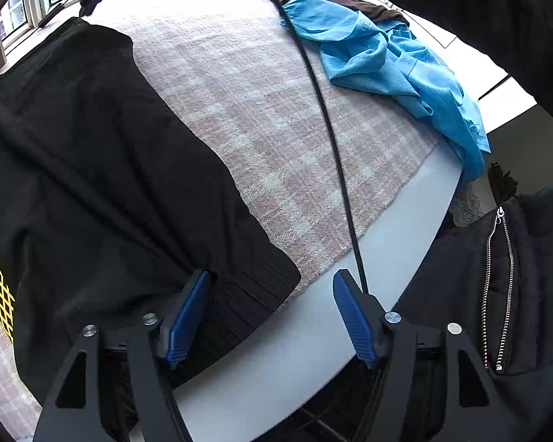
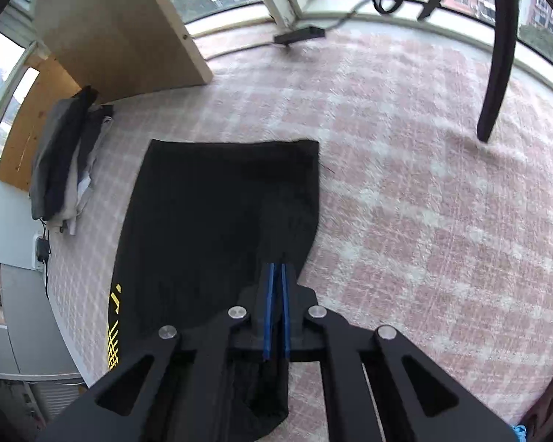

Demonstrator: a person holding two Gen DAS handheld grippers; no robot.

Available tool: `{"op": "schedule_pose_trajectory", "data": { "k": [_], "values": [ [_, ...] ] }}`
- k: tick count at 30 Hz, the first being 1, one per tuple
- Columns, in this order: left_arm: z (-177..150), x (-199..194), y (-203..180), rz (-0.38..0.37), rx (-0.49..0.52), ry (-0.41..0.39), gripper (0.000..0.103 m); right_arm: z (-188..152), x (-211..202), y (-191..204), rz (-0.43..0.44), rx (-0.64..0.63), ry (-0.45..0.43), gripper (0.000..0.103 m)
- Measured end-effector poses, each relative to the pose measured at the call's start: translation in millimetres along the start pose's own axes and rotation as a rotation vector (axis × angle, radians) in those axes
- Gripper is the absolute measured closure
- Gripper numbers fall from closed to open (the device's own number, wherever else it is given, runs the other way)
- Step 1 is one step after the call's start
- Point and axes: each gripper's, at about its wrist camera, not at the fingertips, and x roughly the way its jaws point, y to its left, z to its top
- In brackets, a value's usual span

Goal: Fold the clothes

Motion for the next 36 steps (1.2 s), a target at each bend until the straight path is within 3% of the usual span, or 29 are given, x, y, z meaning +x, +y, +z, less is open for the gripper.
{"op": "schedule_pose_trajectory", "data": {
  "k": [2,4,7,9,11,14,18,20,21,22,23,27,36],
  "values": [
    [-3.6,-15.6,8.0,-0.029,-0.057,-0.026,0.045,-7.8,-5.4,-2.9,-0.036,0.003,-0.010,0.098],
    [-15.2,-44.8,24.2,-0.004,-0.127,-0.100,0.046,-23.6,-16.6,5.3,-0.026,-0.043,-0.011,0.097],
    [-41.6,-85.0,64.9,0.121,-0.284,-0.194,0.046,-54.7,-30.2,24.3,0.015,-0.118,0.001,0.091],
    [-59.5,-94.5,98.5,0.124,-0.424,-0.208,0.046,-79.4,-31.4,35.2,0.044,-0.151,0.018,0.089],
    [-69.3,-94.2,118.7,0.144,-0.497,-0.201,0.047,-104.2,-32.7,46.1,0.074,-0.185,0.035,0.085],
    [-70.0,-88.3,124.0,0.133,-0.500,-0.201,0.047,-124.5,-24.3,58.1,0.083,-0.198,0.066,0.084],
    [-62.0,-77.6,115.2,0.123,-0.451,-0.179,0.048,-124.5,-17.9,79.1,0.117,-0.230,0.083,0.084],
    [-58.8,-70.6,111.3,0.123,-0.427,-0.158,0.068,-118.1,-17.7,95.7,0.134,-0.258,0.074,0.080],
    [-59.3,-67.8,111.5,0.121,-0.427,-0.149,0.094,-114.0,-15.7,105.8,0.135,-0.277,0.069,0.077],
    [-60.5,-65.4,112.6,0.119,-0.432,-0.142,0.102,-109.6,-12.2,116.4,0.132,-0.296,0.064,0.071],
    [-64.1,-68.7,112.8,0.129,-0.446,-0.152,0.102,-104.8,-6.7,126.0,0.125,-0.312,0.066,0.067],
    [-91.8,-95.2,118.3,0.138,-0.554,-0.245,0.102,-85.9,23.5,158.0,0.078,-0.367,0.112,0.067],
    [-97.2,-77.0,125.7,0.182,-0.573,-0.218,0.095,-54.5,68.7,210.4,0.023,-0.466,0.159,0.067]
  ]
}}
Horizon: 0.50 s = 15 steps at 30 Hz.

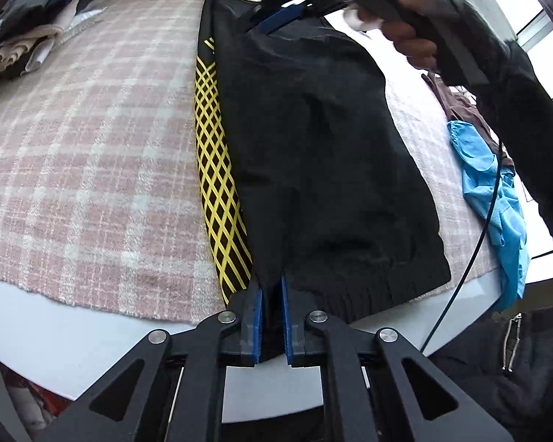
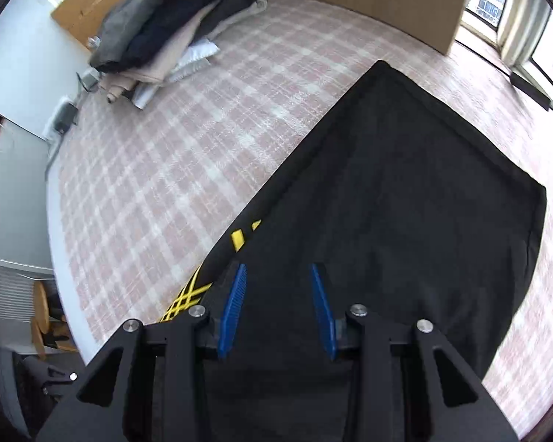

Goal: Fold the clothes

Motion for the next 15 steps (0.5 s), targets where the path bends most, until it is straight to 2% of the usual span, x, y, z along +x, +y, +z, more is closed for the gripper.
{"op": "schedule_pose_trajectory", "data": {
  "k": [3,9,12,15],
  "values": [
    [-2.6,-4.1,5.0,-0.017,-0.004,-0.002,0.095,8.3,15.2,0.4,0.001,0.014,0.024,0.065],
    [-2.7,-16.9,12.1,-0.024,0.010,0.000,0.095,8.7,1.1,2.0,0.108,0.078,0.007,0.065],
    [-1.4,-15.1,8.4,-0.019,0.041,0.012,0.095,12.5,4.7,11.2,0.072,0.083,0.037,0.066],
    [-1.5,-14.7,4.8,-0.029,0.055,0.013,0.095,15.6,12.2,15.1,0.050,0.121,0.080,0.075]
  ]
}}
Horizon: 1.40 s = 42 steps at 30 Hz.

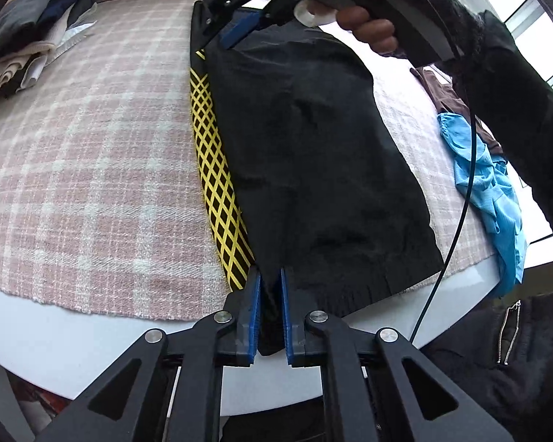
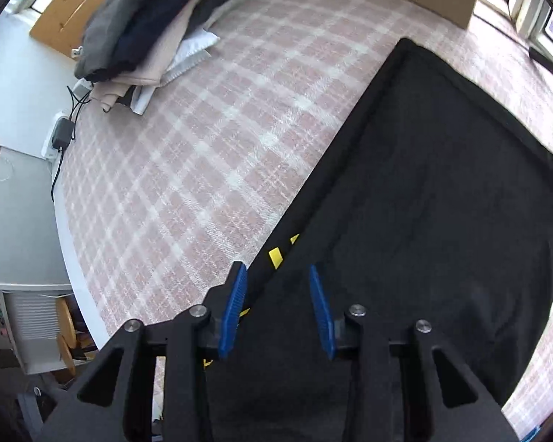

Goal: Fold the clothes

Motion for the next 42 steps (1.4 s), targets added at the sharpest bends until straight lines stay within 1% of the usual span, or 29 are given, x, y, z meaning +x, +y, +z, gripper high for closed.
{"op": "schedule_pose_trajectory", "data": {
  "k": [1,3,7,10,13,16,19,21,23,24,25,26,27,28,29,31,32,33,35,36,38,39,40,41,42],
  "values": [
    [-0.5,-0.1,-0.5,-0.004,0.002,-0.001,0.095,0.1,1.0,-0.3,-0.021,0.008,0.005,0.076],
    [0.9,1.6,-1.3,-0.009,0.001,-0.001,0.095,-1.1,3.3,-2.8,-0.049,0.018,0.017,0.077],
    [3.1,3.3,-0.2,-0.018,0.003,-0.001,0.095,1.3,8.3,-6.5,-0.033,0.041,0.046,0.077],
    [2.3,3.3,-1.8,-0.023,0.016,-0.003,0.095,3.8,10.8,-1.0,-0.061,0.022,0.058,0.078],
    [3.3,4.7,-5.7,-0.026,0.030,-0.005,0.095,5.6,11.9,1.8,-0.131,0.004,0.052,0.100],
    [3.8,1.0,-8.6,-0.038,0.038,-0.025,0.099,4.7,6.4,-2.5,-0.075,0.023,0.024,0.101],
    [1.9,-10.7,-5.2,-0.048,0.029,-0.052,0.100,4.4,-7.8,-7.2,0.006,0.061,-0.037,0.101],
    [0.5,-11.9,0.7,-0.053,0.014,-0.051,0.100,7.3,-6.7,-7.5,0.026,0.065,-0.043,0.101],
    [-0.5,-6.1,8.2,-0.035,-0.007,-0.034,0.100,10.8,2.5,-8.4,0.032,0.074,-0.037,0.101],
    [-0.1,-2.7,11.9,-0.027,-0.022,-0.019,0.097,11.0,6.2,-5.7,0.031,0.070,-0.026,0.100],
    [0.5,0.1,15.6,-0.021,-0.037,-0.004,0.089,7.6,6.3,-3.3,0.028,0.063,-0.020,0.099],
    [0.9,-0.2,19.0,-0.017,-0.050,0.003,0.087,3.9,4.1,-1.9,0.031,0.060,-0.018,0.095],
    [0.7,-4.4,21.6,-0.020,-0.056,0.002,0.085,-2.5,-5.8,-3.2,0.059,0.064,-0.031,0.092],
    [-0.4,-12.1,25.1,-0.020,-0.055,-0.004,0.082,-11.9,-21.6,-6.7,0.112,0.070,-0.056,0.088],
    [-1.8,-21.0,29.1,-0.017,-0.053,-0.013,0.080,-21.4,-37.3,-10.1,0.166,0.076,-0.081,0.087],
    [-3.7,-42.2,40.7,0.014,-0.043,-0.017,0.079,-48.1,-81.4,-30.0,0.257,0.104,-0.174,0.087],
    [-2.7,-52.6,46.8,0.036,-0.041,-0.020,0.078,-62.6,-105.4,-45.2,0.286,0.127,-0.228,0.087],
    [1.1,-62.4,53.4,0.055,-0.041,-0.025,0.077,-76.7,-127.8,-64.7,0.291,0.159,-0.276,0.087],
    [9.6,-83.2,70.1,0.080,-0.033,-0.036,0.076,-101.7,-161.1,-102.0,0.245,0.226,-0.345,0.087],
    [20.1,-87.2,72.6,0.081,-0.011,-0.044,0.076,-114.9,-174.2,-120.3,0.218,0.254,-0.365,0.087],
    [47.5,-88.2,69.0,0.083,0.044,-0.063,0.076,-144.7,-196.6,-157.9,0.172,0.299,-0.375,0.087],
    [61.2,-88.7,67.2,0.084,0.072,-0.073,0.073,-155.3,-200.9,-171.2,0.157,0.319,-0.378,0.087],
    [77.2,-81.8,64.9,0.074,0.086,-0.081,0.067,-160.4,-196.5,-177.3,0.151,0.337,-0.377,0.087],
    [94.3,-71.4,62.3,0.059,0.095,-0.088,0.066,-162.5,-188.5,-181.4,0.156,0.343,-0.377,0.087],
    [110.1,-59.9,60.6,0.044,0.098,-0.080,0.066,-160.8,-175.8,-182.7,0.173,0.334,-0.380,0.087]
  ]
}}
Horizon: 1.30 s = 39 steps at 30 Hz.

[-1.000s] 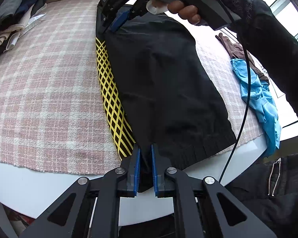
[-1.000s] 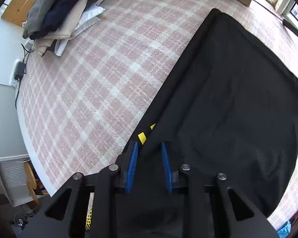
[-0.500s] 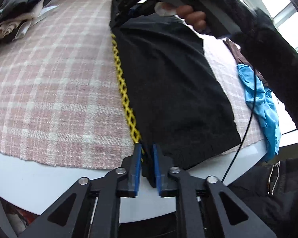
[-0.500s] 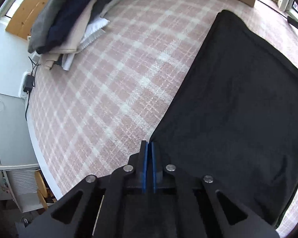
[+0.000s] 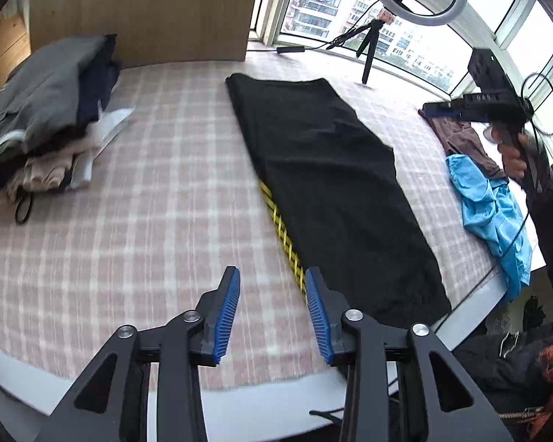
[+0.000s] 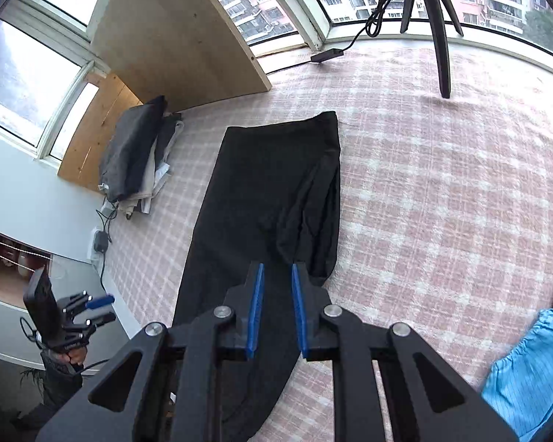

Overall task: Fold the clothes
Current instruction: 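Move both open grippers to the end of the folded shorts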

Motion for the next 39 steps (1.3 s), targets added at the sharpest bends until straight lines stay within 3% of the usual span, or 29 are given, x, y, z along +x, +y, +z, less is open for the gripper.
{"op": "schedule_pose_trajectory", "data": {
  "k": [2,5,9,12,17,18,20,21,28,32,39],
  "values": [
    [23.9,25.3,-0.8,-0.039,0.005,0.017,0.066,-2.5,36.1,2.8,0.015,-0.013,0.021,0.087],
    [48.4,70.0,-14.5,-0.057,0.038,0.053,0.066,-1.9,85.2,10.4,-0.050,-0.051,0.067,0.087],
    [61.4,112.8,-17.3,-0.097,0.026,0.106,0.066,2.3,126.6,10.8,-0.081,-0.073,0.137,0.087],
    [57.5,130.1,-16.3,-0.059,0.034,0.158,0.066,2.3,129.9,-7.9,-0.218,-0.026,0.155,0.087],
    [52.8,120.5,-14.7,-0.043,0.043,0.140,0.066,-9.2,99.3,-27.8,-0.168,0.060,0.096,0.085],
    [52.6,114.7,-11.8,-0.044,0.026,0.127,0.066,-12.8,89.7,-26.4,-0.175,0.061,0.066,0.080],
    [51.3,101.3,-2.3,-0.068,-0.028,0.091,0.064,-23.4,76.8,-20.9,-0.169,0.049,0.031,0.046],
    [49.8,96.0,3.4,-0.081,-0.058,0.077,0.060,-29.3,74.0,-18.0,-0.159,0.042,0.024,0.042],
    [43.2,107.7,19.1,-0.102,-0.152,0.120,0.056,-50.9,96.0,-13.4,-0.133,0.043,0.058,0.042],
    [45.9,117.6,10.0,-0.111,-0.133,0.124,0.056,-53.8,105.0,-12.8,-0.096,0.059,0.067,0.042],
    [47.5,123.8,0.9,-0.098,-0.077,0.144,0.056,-60.8,114.8,-4.6,-0.071,-0.025,0.030,0.043]
  ]
}}
